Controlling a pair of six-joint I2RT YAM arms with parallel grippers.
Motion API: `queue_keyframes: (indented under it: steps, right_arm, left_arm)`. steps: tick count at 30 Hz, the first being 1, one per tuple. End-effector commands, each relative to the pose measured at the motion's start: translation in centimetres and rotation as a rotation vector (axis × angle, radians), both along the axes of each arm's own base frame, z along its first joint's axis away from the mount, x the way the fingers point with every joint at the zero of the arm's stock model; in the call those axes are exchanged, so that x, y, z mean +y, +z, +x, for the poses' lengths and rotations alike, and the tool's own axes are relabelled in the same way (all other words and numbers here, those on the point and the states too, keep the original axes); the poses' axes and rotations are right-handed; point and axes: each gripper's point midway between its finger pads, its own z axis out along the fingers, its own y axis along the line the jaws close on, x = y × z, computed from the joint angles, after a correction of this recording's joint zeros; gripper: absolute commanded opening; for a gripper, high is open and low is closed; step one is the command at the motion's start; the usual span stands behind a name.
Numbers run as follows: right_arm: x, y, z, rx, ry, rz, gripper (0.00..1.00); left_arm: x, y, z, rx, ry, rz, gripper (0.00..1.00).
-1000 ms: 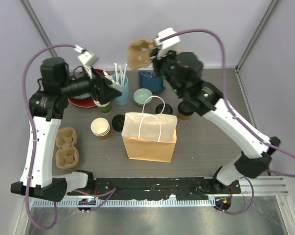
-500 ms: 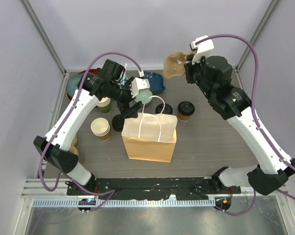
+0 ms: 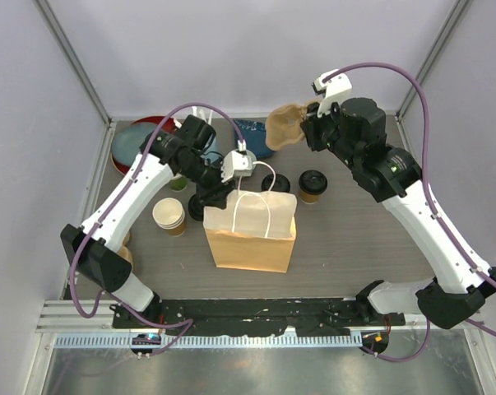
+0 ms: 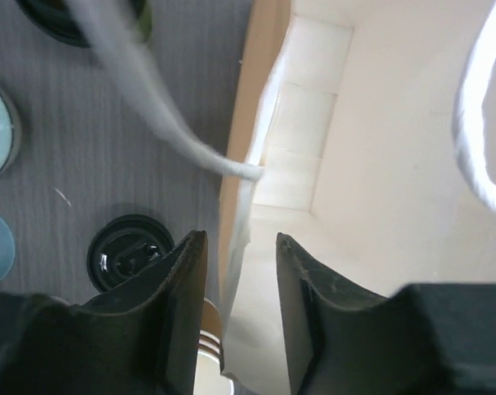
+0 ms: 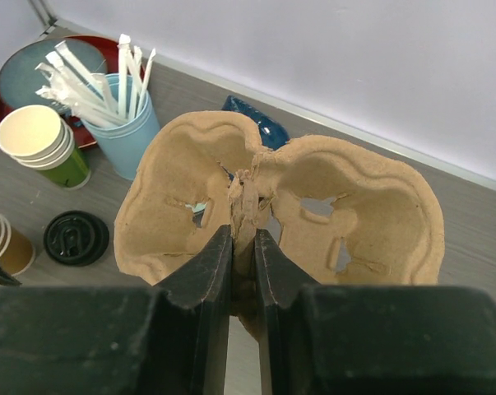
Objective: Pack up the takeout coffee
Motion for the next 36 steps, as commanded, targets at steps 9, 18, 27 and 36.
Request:
queue_keyframes:
  steps: [9,18,27,36]
  right_arm:
    - [3.4,6.3,-6.8,-0.021,0.319,0.212,0.01]
    - [7.0,7.8,-12.3,-0.002,0.627,0.311,0.01]
    - [3.9,8.8,-11.2,-0.092,0.437,0.328,0.01]
    - [10.0,3.9,-11.2,0.025,0.689,0.374,0.01]
  left_arm:
    - [0.0,4.5,-3.4,0.027,0.229,-0.202,0.0]
    - [1.0,4.0,-2.8,0.043,0.429,-0.167,0.0]
    - [1.3,4.0,-2.6,0.054,0.525,-0.153,0.0]
    - [0.3,4.0,-3.4,0.104,0.48,-0.193,0.0]
